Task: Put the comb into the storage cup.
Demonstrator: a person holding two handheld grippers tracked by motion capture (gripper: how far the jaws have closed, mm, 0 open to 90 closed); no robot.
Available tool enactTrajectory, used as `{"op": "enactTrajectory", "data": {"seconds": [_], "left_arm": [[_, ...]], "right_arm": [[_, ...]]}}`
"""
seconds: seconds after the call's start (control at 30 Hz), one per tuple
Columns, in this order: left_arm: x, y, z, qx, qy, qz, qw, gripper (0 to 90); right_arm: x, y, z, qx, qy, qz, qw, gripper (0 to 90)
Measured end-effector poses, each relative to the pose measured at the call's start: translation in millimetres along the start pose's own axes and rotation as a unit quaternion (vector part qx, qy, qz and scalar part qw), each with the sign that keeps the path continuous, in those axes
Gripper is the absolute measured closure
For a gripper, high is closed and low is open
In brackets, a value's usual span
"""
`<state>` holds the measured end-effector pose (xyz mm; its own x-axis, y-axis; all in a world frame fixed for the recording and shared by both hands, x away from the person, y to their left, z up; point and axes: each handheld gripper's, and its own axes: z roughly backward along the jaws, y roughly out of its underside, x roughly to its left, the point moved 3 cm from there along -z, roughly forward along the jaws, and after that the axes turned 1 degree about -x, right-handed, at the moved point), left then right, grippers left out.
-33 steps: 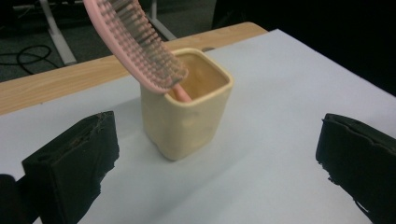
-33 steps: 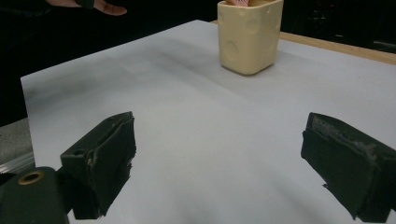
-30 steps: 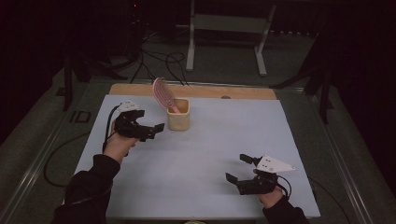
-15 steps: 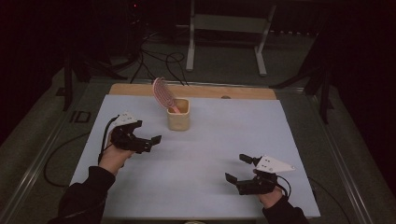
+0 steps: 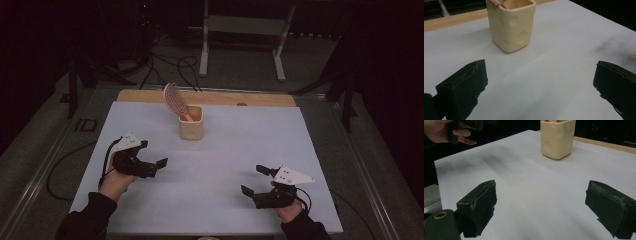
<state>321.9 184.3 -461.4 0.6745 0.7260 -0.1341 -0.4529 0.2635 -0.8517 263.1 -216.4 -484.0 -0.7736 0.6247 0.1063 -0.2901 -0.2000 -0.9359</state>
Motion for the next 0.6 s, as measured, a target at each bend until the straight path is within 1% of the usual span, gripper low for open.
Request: {"op": "enactTrajectory", "data": {"seconds": [0.13,0.23,0.3,0.37,0.43,0.53,0.6], "left_arm": [[-0.5,11.1,3.2,-0.002,0.001,-0.005,1.0,0.3],[-0.6,19.8,4.9,0.003,-0.002,-0.01,0.9999,0.3],[-0.4,26.4,6.2,0.003,-0.001,-0.004,1.0,0.3],[-0.2,33.3,7.1,0.008,-0.005,-0.005,0.9999,0.3],[-0.3,40.1,7.8,0.013,-0.003,-0.002,0.9999,0.3],[-2.6,49.3,8.9,0.023,-0.002,-0.005,0.9997,0.3],[-3.6,55.0,9.3,0.031,-0.008,-0.011,0.9994,0.3]], "right_arm": [[-0.3,0.2,0.0,0.0,-0.001,-0.004,1.0,9.8],[0.2,-0.3,0.2,-0.001,0.0,-0.002,1.0,9.8],[-0.4,-0.2,0.1,0.0,0.0,-0.004,1.0,9.8],[-0.1,-0.1,-0.1,0.0,0.001,-0.002,1.0,9.7],[-0.2,0.0,-0.1,0.001,0.001,-0.002,1.0,9.8],[0.1,0.5,-0.9,0.001,-0.001,-0.004,1.0,9.8],[0.5,0.2,-0.7,0.001,-0.001,-0.002,1.0,9.8]]}}
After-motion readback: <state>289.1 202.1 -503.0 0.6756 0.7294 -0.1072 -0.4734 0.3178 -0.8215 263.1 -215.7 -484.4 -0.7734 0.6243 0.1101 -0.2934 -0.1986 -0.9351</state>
